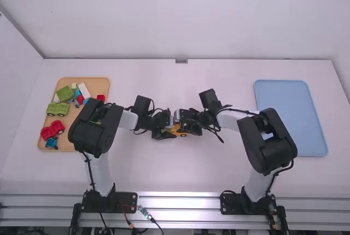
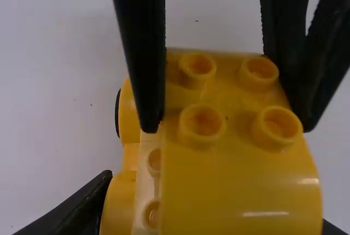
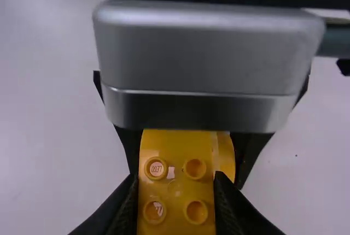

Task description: Assemble lego blocks to make yellow taxi

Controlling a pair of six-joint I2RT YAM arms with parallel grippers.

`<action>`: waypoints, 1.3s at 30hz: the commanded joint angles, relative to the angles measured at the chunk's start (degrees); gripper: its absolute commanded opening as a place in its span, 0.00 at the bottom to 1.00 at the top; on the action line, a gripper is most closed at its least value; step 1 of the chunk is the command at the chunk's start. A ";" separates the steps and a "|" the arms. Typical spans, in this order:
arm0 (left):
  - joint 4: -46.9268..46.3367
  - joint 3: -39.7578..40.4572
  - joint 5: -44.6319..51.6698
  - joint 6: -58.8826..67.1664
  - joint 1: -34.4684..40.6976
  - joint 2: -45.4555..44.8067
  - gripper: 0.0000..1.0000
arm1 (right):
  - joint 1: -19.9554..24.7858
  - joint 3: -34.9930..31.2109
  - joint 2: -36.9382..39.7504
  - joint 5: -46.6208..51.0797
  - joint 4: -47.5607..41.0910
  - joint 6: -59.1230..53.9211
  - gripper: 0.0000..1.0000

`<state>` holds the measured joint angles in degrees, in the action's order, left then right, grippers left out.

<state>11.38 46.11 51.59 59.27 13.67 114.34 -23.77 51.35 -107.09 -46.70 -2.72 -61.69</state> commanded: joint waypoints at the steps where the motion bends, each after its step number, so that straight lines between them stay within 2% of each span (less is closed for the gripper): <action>1: -0.22 -0.02 1.27 0.52 -0.15 1.14 0.02 | 0.98 1.22 -0.68 0.32 0.21 0.11 0.00; 23: -0.44 -0.15 1.29 0.63 -0.15 1.14 0.02 | 0.04 0.79 -0.75 2.68 -0.21 1.42 0.00; 39: -1.53 -0.46 -4.72 1.86 2.93 1.10 0.02 | -1.09 0.79 -0.75 3.78 -0.65 1.84 0.00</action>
<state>10.76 46.24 50.57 59.40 15.20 114.32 -24.12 51.37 -107.09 -44.31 -3.22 -60.38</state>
